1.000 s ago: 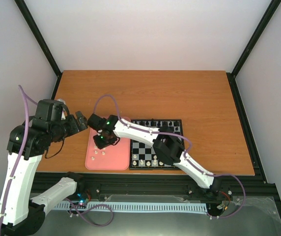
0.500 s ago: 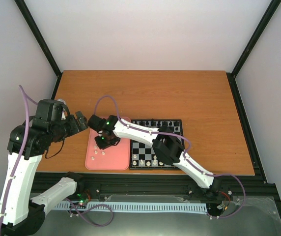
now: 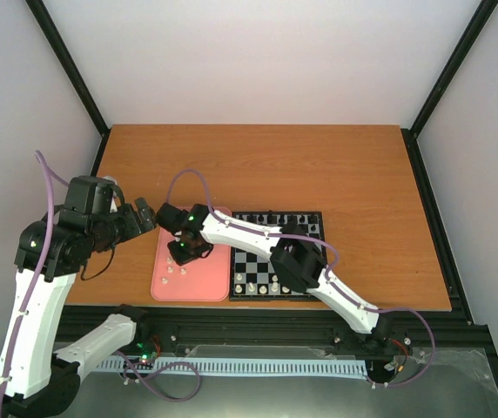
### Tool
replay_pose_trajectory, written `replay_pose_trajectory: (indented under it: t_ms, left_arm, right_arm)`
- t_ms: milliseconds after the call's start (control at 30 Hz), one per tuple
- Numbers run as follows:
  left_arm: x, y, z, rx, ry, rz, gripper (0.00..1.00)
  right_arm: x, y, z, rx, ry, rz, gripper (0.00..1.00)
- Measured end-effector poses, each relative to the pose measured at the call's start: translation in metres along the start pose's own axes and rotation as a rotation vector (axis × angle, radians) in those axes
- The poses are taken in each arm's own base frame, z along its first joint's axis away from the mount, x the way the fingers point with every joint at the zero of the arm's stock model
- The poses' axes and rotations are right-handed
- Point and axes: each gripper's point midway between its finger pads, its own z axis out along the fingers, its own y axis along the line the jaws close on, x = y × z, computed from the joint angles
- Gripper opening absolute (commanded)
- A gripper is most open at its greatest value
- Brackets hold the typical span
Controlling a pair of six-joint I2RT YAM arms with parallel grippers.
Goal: Set up the chess pieces on the board
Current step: Pick up the chess piece from the storage box, then place the chess piece on the chessboard.
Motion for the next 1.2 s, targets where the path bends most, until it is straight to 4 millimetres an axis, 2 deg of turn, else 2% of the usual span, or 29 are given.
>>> replay_pose_trajectory:
  t_ms: [167, 267, 533, 600, 667, 867, 967, 1200]
  left_arm:
    - [0.000, 0.000, 0.000, 0.000, 0.000, 0.000, 1.00]
    - [0.000, 0.000, 0.000, 0.000, 0.001, 0.001, 1.00]
    - [-0.001, -0.001, 0.001, 0.001, -0.001, 0.009, 1.00]
    - [-0.001, -0.001, 0.001, 0.003, -0.001, 0.009, 1.00]
    - [-0.002, -0.003, 0.001, 0.007, -0.003, 0.008, 1.00]
    - [-0.003, -0.004, 0.007, 0.005, 0.002, 0.009, 1.00]
    - [0.000, -0.004, 0.012, 0.005, 0.014, 0.010, 1.00]
    - [0.000, -0.007, 0.019, 0.007, 0.028, 0.011, 1.00]
  right_arm:
    - [-0.001, -0.004, -0.007, 0.019, -0.008, 0.002, 0.04]
    - [-0.002, -0.006, -0.022, 0.028, -0.025, 0.005, 0.04]
    - [0.003, -0.022, -0.100, 0.054, -0.114, 0.040, 0.04]
    - [0.010, -0.030, -0.115, 0.064, -0.132, 0.054, 0.04]
    - [0.028, -0.041, -0.125, 0.082, -0.127, 0.073, 0.04]
    - [0.079, -0.078, -0.121, 0.147, -0.059, 0.136, 0.04]
    - [0.097, -0.094, -0.116, 0.179, -0.027, 0.167, 0.04]
    - [0.112, -0.109, -0.115, 0.199, -0.018, 0.206, 0.04]
